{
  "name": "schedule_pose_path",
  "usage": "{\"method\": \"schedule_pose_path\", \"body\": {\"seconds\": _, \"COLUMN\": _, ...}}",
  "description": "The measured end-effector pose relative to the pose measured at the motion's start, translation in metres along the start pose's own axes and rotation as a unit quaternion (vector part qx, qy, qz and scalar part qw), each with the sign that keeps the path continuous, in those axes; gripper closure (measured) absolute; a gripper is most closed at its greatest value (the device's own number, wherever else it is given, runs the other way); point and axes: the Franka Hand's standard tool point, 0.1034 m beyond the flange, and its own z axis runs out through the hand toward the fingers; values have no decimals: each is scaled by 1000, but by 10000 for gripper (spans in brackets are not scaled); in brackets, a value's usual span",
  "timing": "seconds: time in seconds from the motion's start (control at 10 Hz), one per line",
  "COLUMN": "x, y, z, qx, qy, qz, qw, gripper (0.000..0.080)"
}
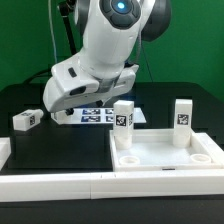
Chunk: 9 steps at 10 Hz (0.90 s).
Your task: Assemble square table
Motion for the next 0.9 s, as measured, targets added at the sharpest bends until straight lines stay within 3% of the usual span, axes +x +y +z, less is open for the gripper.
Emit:
{"method": "schedule_pose_path", "body": {"seconds": 0.2, "x": -13, "y": 15, "z": 6, "qx": 5, "qy": 9, "qz": -8, "qw": 1000, "gripper": 151}}
{"method": "schedule_pose_path", "body": {"seconds": 0.5, "x": -16, "y": 12, "z": 9, "qx": 11, "qy": -30, "qz": -7, "qw": 999, "gripper": 151}}
{"method": "schedule_pose_path", "body": {"seconds": 0.6, "x": -14, "y": 16, "z": 8, "qx": 13, "qy": -72, "qz": -8, "qw": 997, "gripper": 151}}
{"method": "schedule_pose_path", "body": {"seconds": 0.8, "x": -13, "y": 21, "z": 9, "qx": 14, "qy": -76, "qz": -12, "qw": 997, "gripper": 151}}
{"method": "schedule_pose_path", "body": {"seconds": 0.9, "x": -15, "y": 31, "z": 7, "qx": 15, "qy": -72, "qz": -7, "qw": 997, "gripper": 151}}
